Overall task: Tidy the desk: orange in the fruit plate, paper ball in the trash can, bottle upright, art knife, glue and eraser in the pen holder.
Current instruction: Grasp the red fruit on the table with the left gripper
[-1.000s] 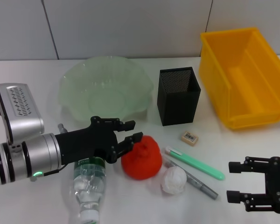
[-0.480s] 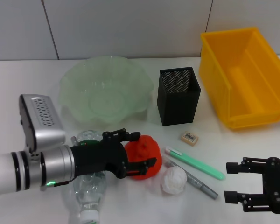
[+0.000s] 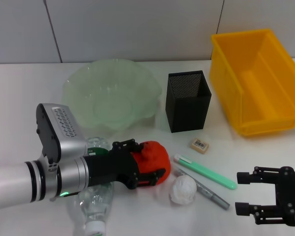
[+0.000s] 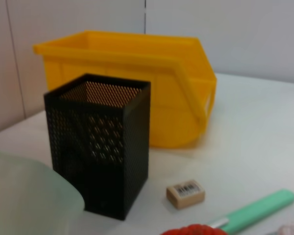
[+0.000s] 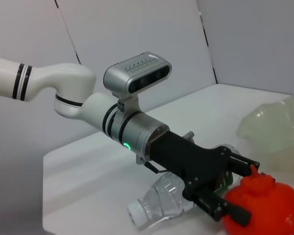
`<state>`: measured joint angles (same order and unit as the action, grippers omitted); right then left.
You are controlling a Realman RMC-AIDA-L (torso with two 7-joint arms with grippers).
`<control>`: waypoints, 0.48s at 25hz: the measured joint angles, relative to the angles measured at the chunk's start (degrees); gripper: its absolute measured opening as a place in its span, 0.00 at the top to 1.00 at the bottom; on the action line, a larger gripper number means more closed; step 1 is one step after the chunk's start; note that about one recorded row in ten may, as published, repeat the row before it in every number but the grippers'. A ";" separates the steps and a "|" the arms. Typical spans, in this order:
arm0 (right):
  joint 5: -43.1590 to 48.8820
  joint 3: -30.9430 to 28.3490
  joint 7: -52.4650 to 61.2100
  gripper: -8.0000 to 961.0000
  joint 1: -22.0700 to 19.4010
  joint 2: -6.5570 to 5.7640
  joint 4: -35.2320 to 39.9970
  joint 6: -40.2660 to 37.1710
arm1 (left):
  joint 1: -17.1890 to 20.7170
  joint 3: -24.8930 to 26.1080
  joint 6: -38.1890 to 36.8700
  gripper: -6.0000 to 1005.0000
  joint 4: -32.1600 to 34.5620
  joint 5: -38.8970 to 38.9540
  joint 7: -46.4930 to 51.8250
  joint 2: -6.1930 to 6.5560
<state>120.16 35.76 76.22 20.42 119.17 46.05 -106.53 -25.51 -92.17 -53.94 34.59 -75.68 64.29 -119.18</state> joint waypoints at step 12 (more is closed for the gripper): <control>0.08 0.02 0.06 0.27 -0.20 0.01 0.01 -0.11 | 2.48 -1.92 -1.04 0.45 -0.85 9.48 -7.21 0.18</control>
<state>120.24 35.77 76.28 20.23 119.18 46.05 -106.63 -23.04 -94.09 -54.99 33.74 -66.20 57.08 -119.00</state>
